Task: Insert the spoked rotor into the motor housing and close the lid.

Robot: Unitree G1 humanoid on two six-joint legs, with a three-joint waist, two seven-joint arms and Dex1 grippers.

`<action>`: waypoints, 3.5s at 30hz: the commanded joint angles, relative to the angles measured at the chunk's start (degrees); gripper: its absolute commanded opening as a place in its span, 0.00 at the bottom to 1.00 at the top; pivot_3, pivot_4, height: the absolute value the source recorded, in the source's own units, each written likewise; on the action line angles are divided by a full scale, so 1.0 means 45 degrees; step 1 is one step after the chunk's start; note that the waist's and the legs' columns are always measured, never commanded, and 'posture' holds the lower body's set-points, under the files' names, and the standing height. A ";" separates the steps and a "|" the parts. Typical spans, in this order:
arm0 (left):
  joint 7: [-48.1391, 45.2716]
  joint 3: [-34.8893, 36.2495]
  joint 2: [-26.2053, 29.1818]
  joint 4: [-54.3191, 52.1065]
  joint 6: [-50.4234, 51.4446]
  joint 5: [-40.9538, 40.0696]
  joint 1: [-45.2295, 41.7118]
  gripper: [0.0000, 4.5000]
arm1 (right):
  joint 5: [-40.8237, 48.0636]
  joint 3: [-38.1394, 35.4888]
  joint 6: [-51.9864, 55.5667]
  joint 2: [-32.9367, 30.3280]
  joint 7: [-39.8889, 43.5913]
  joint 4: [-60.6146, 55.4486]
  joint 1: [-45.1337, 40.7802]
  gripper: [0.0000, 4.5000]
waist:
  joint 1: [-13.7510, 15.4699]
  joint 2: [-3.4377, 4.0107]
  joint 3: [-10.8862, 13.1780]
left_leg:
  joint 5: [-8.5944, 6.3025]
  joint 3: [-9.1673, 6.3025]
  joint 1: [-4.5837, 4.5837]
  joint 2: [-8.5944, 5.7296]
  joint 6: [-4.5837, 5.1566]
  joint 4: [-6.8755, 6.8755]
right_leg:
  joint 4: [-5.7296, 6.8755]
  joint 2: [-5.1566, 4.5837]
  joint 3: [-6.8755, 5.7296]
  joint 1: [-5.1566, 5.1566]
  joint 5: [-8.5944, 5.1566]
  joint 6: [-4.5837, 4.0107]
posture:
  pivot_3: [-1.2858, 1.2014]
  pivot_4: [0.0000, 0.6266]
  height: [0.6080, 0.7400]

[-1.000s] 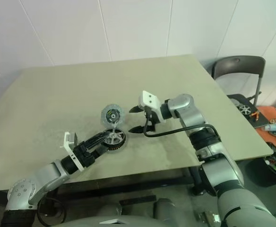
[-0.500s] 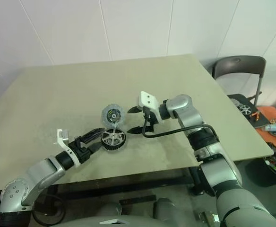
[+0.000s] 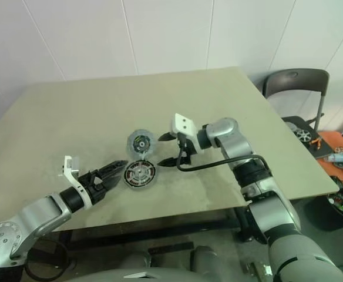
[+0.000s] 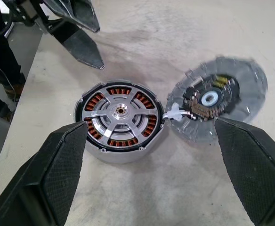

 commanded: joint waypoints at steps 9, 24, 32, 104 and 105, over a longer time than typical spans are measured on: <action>-0.3947 0.2945 0.2743 -0.1448 -0.0609 0.5136 0.1728 1.00 | 0.1166 -0.0354 0.1547 0.0303 0.0220 -0.1391 0.0154 0.91 | -0.0041 0.0004 0.0006 | 0.0000 0.0031 -0.0016 0.0005 0.0000 -0.0021 | 0.0003 0.0010 0.0018 -0.0042 -0.0002 -0.0003 | 0.52 0.00 1.00; -1.1901 0.3798 0.3169 -0.1064 -0.5424 1.5340 0.3592 1.00 | -0.0369 0.0951 -0.0154 0.3074 -0.2546 0.0512 0.0493 0.01 | -0.0086 0.0000 0.0004 | -0.0004 0.0079 -0.0042 0.0019 0.0002 -0.0046 | 0.0007 0.0014 0.0058 -0.0106 -0.0001 -0.0003 | 0.52 0.00 1.00; -1.3164 0.3546 0.2568 -0.0928 -0.6219 1.7250 0.3989 1.00 | -0.2093 0.1862 -0.1178 0.3062 -0.3200 0.3052 0.0432 0.01 | -0.0134 -0.0005 0.0002 | -0.0005 0.0085 -0.0027 0.0028 0.0007 -0.0043 | 0.0028 0.0024 0.0069 -0.0104 0.0000 -0.0001 | 0.52 0.00 1.00; -1.3483 0.3200 0.0876 -0.1293 -0.5146 1.8121 0.3439 1.00 | -0.5656 0.4548 0.7511 0.4693 0.1174 -0.1577 -0.2895 0.02 | -0.0727 -0.0082 0.0063 | -0.0010 0.0064 0.0145 0.0087 0.0010 -0.0012 | 0.0185 0.0107 0.0099 -0.0018 -0.0008 -0.0050 | 0.52 0.00 1.00; -1.3466 0.3134 0.0853 -0.1228 -0.5197 1.8197 0.3421 1.00 | -0.5520 0.4450 0.7320 0.4860 0.0836 -0.1389 -0.2924 0.02 | -0.0728 -0.0082 0.0067 | -0.0010 0.0064 0.0140 0.0087 0.0010 -0.0011 | 0.0185 0.0107 0.0099 -0.0022 -0.0008 -0.0050 | 0.52 0.00 1.00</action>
